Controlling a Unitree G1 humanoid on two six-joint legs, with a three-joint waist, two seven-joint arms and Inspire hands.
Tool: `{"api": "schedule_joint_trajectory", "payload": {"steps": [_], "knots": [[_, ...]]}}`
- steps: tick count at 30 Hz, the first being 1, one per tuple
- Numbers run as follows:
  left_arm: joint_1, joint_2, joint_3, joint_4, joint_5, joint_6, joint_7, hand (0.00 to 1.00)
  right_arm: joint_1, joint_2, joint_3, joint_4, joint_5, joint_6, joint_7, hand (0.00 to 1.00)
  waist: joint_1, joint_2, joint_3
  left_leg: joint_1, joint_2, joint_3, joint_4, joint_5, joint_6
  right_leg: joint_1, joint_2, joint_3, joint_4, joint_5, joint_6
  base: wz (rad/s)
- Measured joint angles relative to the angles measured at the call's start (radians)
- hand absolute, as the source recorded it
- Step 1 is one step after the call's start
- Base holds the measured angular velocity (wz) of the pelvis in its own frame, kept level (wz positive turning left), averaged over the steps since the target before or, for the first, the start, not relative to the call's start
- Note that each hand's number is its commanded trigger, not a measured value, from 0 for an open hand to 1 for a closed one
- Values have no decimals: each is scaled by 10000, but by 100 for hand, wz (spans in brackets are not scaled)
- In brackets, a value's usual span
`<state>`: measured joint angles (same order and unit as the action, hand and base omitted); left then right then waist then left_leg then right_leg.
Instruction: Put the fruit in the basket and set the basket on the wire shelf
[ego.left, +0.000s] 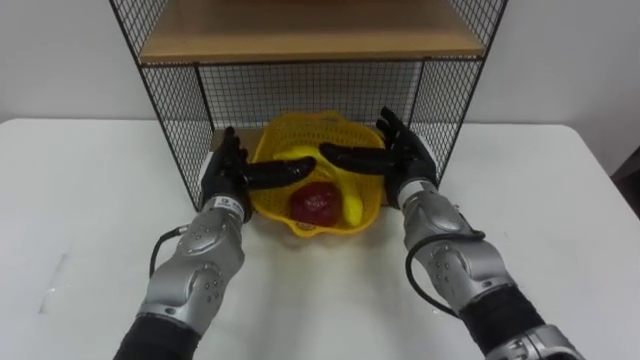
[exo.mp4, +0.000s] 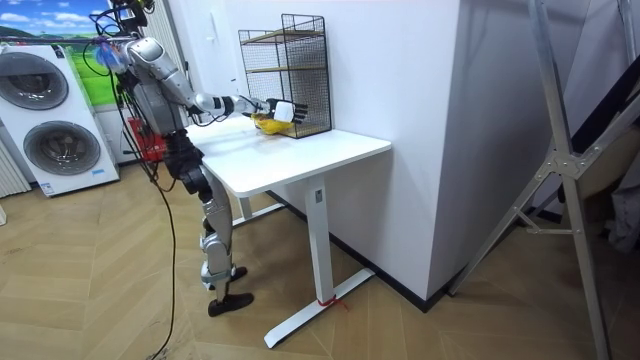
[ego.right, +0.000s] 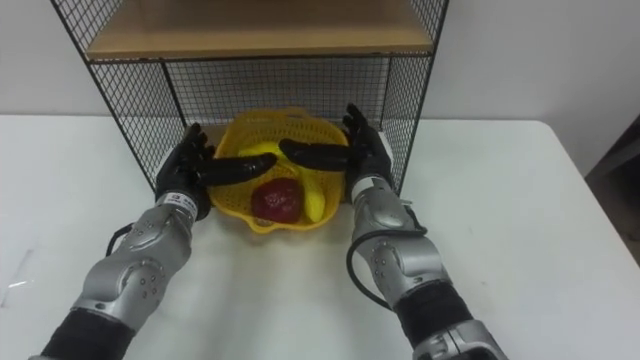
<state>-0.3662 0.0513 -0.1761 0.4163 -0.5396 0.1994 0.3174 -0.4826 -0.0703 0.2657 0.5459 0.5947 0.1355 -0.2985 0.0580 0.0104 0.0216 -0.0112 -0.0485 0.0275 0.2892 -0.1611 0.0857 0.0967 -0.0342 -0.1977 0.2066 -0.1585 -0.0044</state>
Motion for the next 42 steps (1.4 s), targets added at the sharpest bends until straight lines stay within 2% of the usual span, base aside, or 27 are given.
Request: {"api": "schedule_joint_trajectory", "payload": {"steps": [4, 6, 11, 21, 36, 42], "knots": [[-1231, -108, 180, 1050, 15, 52, -22, 0, -1367, 140, -637, 1006, 261, 71, -108, 0, 10, 0, 1, 35, 3, 29, -58, 48, 18, 48, 10, 2, -12, 55, -5, 0], [-1513, -131, 177, 1382, 18, 62, 16, 0, -1822, 157, -769, 1507, 360, 69, -184, 0, -9, 1, 0, 92, 1, 42, -123, 73, 17, 80, 8, 4, -27, 66, -7, -2], [-1523, -259, 177, 1562, 16, 311, 104, 0, -1955, 379, -914, 2042, 370, 77, -317, 0, -39, 2, 0, 146, 4, 110, -227, 118, 18, 65, -7, 18, -35, 84, -12, -2], [-1531, -288, 226, 1557, 99, 383, 199, 0, -2016, 417, -924, 2071, 291, 77, -397, 0, -77, 15, -9, 139, 7, 116, -225, 125, 19, 45, -18, 18, -34, 92, -16, 0], [-1531, 24, 245, 1556, 106, 395, 147, 0, -2014, 380, -896, 2223, 289, 56, 170, 0, -252, 47, -19, 250, 4, 102, -244, 123, 18, 158, -5, 19, -35, 91, -15, 0], [-1531, 142, 828, 1542, 99, 342, 10, 0, -1950, 250, -911, 2357, -824, 54, 640, 0, -246, 51, -22, 248, 2, 97, -242, 123, 18, 155, -10, -3, -38, 91, -15, 0]]}}
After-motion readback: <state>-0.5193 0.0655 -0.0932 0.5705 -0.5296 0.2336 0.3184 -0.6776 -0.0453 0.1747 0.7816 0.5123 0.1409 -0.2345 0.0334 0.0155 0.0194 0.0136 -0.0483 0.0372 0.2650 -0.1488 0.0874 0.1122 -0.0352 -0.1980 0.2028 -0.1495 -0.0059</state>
